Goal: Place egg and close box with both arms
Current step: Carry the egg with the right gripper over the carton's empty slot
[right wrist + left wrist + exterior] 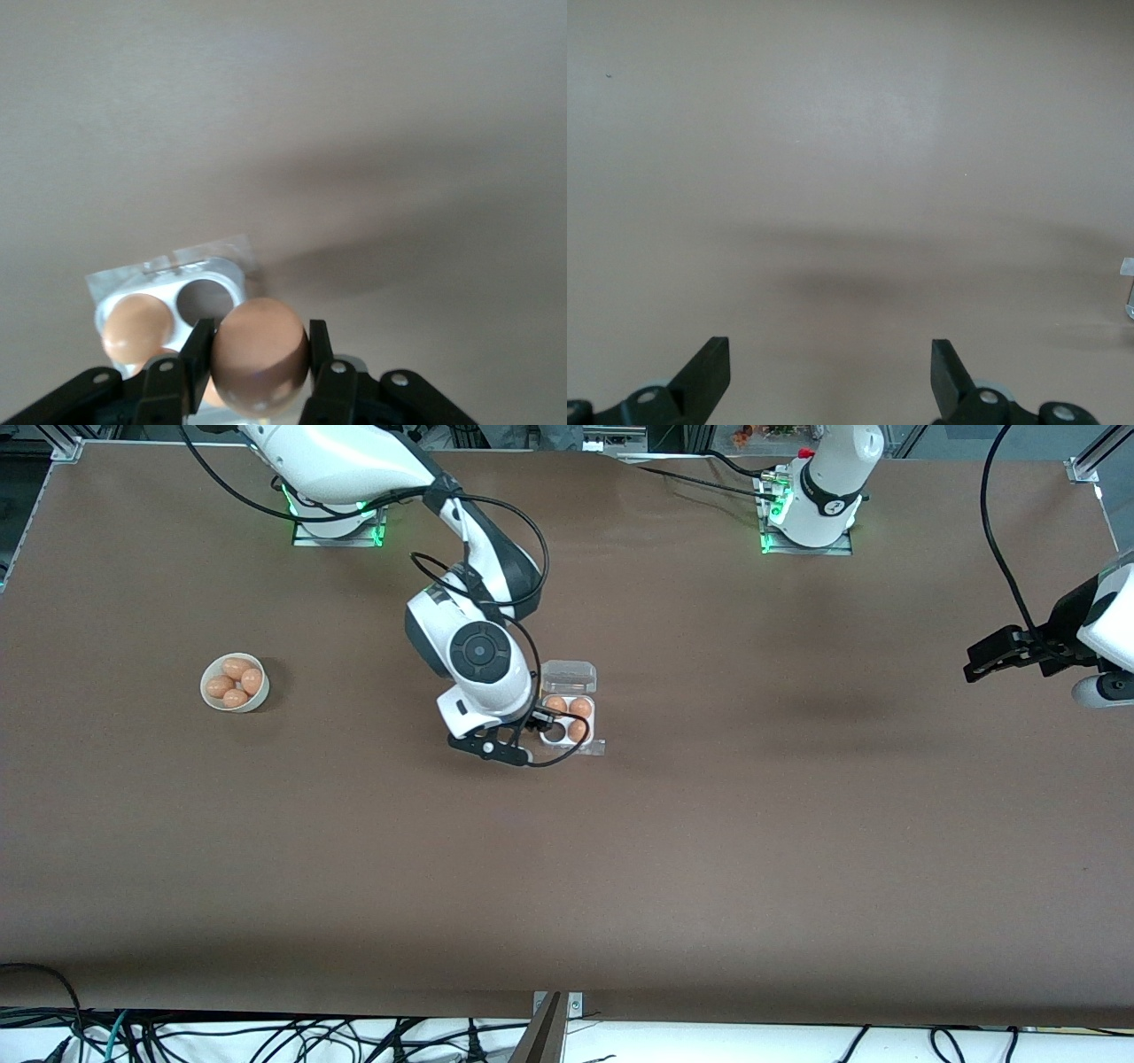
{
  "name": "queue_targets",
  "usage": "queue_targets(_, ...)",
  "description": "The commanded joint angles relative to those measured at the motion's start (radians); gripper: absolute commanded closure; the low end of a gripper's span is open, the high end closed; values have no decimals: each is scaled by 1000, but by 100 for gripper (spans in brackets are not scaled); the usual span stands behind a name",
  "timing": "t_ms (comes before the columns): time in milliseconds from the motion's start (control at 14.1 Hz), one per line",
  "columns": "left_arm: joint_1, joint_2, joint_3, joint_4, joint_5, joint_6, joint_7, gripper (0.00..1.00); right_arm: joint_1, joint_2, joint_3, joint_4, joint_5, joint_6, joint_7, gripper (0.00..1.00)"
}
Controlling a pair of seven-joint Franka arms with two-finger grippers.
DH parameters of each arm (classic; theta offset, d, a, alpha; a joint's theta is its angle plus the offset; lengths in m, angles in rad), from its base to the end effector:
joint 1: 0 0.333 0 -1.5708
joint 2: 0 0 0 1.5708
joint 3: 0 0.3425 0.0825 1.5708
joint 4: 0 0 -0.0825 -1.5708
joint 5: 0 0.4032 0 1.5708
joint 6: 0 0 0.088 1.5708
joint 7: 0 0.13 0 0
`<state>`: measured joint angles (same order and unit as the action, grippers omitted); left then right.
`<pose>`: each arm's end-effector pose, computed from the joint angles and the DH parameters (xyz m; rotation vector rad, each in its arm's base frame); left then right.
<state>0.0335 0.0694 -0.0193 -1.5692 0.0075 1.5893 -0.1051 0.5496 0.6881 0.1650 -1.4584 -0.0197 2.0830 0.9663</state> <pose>0.5953 0.0098 0.5898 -3.1267 -0.1862 0.0767 0.5764 0.4711 0.2648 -3.0895 0.4286 0.1599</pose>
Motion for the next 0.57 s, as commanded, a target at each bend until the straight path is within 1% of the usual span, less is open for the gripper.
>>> queue_targets(0,3,1,-5,15,9,-17,15,0,18,31,-5,38,30,22,9,81)
queue_targets(283,3,1,-5,15,9,-15,15,0,44,65,-5,38,35,101,8,81)
queue_targets(496,3,1,-5,15,9,-17,15,0,55,79,-5,38,35,109,8,81)
